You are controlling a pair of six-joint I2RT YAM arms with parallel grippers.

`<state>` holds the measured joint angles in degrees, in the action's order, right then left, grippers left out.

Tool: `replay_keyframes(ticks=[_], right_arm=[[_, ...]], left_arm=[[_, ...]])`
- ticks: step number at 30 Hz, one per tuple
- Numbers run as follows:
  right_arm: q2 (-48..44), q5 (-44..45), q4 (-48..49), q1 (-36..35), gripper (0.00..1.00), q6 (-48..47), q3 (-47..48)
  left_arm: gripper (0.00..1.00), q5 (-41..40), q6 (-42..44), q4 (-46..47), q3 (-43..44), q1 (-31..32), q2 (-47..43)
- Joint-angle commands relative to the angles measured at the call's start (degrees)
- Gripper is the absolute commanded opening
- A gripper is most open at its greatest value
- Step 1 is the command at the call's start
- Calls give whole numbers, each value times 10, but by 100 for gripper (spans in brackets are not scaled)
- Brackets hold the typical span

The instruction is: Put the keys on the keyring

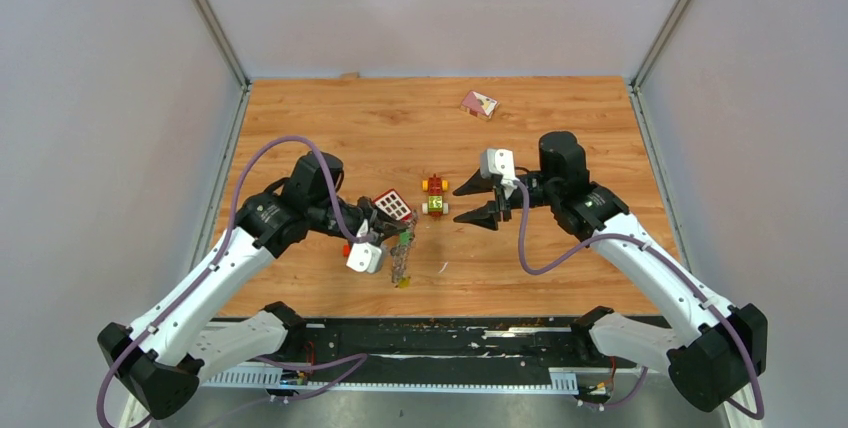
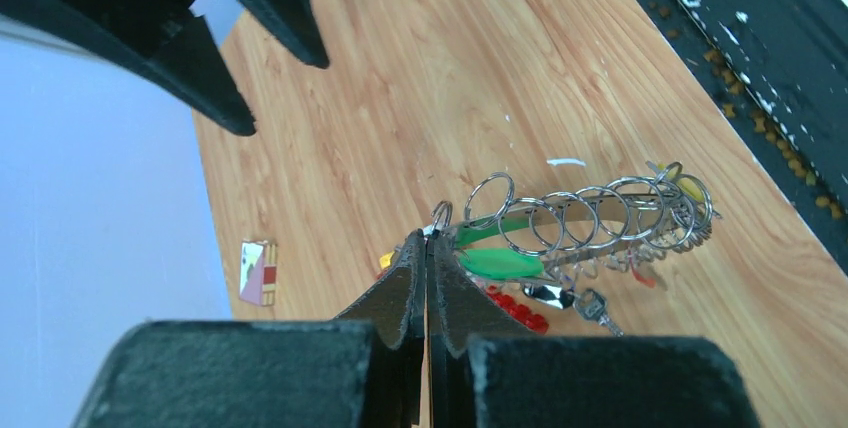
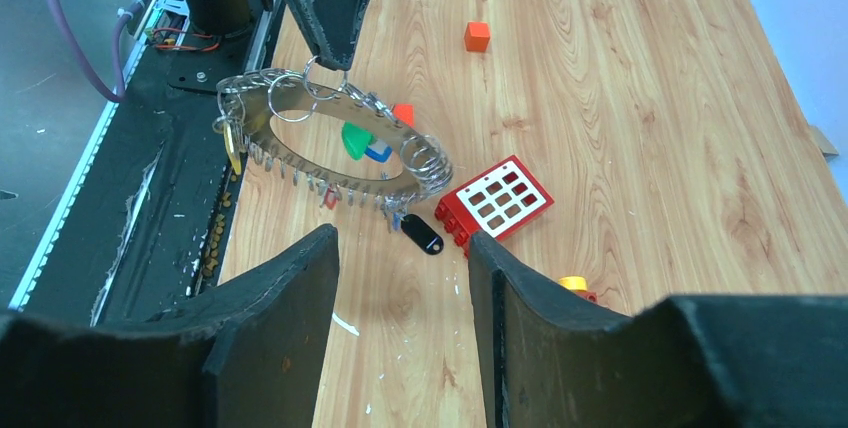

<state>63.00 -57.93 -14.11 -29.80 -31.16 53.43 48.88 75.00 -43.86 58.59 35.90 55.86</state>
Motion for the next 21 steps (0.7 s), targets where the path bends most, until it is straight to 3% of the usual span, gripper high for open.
replay_keyframes(ticks=[1, 6, 14, 21], right_arm=[[1, -6, -3, 0, 51, -20, 22], [5, -14, 9, -6, 51, -5, 18], [15, -13, 20, -24, 49, 16, 22], [7, -10, 16, -25, 48, 18, 26]], left_arm=[[0, 14, 130, -44, 10, 1, -14], [0, 10, 81, -17, 11, 2, -13], [0, 3, -176, 133, -2, 1, -5], [0, 19, -344, 262, -50, 2, -5]])
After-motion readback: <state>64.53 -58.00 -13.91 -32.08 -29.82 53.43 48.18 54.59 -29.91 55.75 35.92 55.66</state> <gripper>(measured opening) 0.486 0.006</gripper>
